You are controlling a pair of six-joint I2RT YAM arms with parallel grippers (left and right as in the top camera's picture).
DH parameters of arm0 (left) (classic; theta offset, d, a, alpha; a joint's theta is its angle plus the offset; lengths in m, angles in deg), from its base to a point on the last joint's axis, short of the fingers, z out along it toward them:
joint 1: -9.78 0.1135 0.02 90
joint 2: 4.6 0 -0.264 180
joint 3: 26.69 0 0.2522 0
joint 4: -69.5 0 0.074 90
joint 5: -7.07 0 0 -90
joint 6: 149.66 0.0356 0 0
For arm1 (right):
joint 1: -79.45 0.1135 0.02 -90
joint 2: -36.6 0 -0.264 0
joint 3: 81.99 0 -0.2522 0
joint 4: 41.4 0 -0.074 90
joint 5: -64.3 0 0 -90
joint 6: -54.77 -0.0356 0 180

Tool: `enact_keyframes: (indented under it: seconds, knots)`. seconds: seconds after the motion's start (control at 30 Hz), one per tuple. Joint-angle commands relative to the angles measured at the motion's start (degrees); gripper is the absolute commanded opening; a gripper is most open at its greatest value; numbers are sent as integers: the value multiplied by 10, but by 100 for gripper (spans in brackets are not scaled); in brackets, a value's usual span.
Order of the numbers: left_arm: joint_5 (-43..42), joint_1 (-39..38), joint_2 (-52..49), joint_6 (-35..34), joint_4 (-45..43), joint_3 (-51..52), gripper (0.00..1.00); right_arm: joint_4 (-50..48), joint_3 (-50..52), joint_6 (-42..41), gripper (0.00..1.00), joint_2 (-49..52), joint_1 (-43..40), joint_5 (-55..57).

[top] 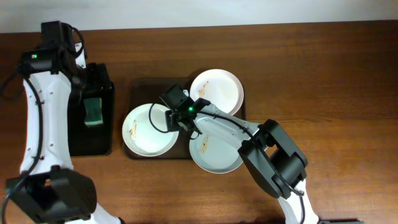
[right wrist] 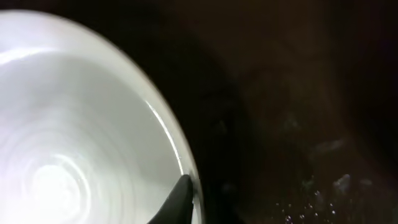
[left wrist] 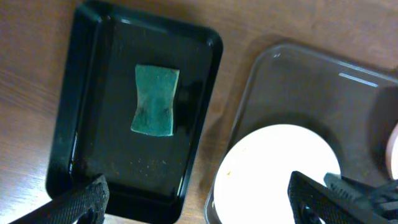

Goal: Clean dirty plates on tray and stack at the side
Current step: 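Lower the left gripper into the black tray and grasp the sponge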

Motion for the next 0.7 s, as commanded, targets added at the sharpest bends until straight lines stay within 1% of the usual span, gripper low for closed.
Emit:
enact_keyframes:
  seconds: [0.0, 0.1, 0.13, 0.17, 0.3, 0.43, 0.6, 0.67]
  knots:
    - [8, 2, -26, -3, 3, -9, 90, 5, -5, -7, 4, 16, -3, -6]
    - [8, 2, -29, -3, 4, -9, 89, 3, -5, -7, 4, 16, -3, -5]
    - [8, 2, -29, -3, 6, -9, 84, 3, -5, -7, 4, 16, -4, -5]
    - [7, 2, -29, -4, 10, -9, 83, 3, -5, -7, 4, 16, -6, -5]
    - [8, 6, -50, 3, 16, -8, 83, 3, -5, -7, 4, 16, -12, -6]
    - [9, 22, -92, 50, 15, -8, 84, 3, -5, -7, 4, 16, -14, -10]
    - [12, 57, -142, 58, -5, -8, 84, 3, -5, -7, 4, 16, -14, -10]
    - [12, 68, -161, 73, -24, -8, 84, 3, -5, -7, 4, 16, -14, -10]
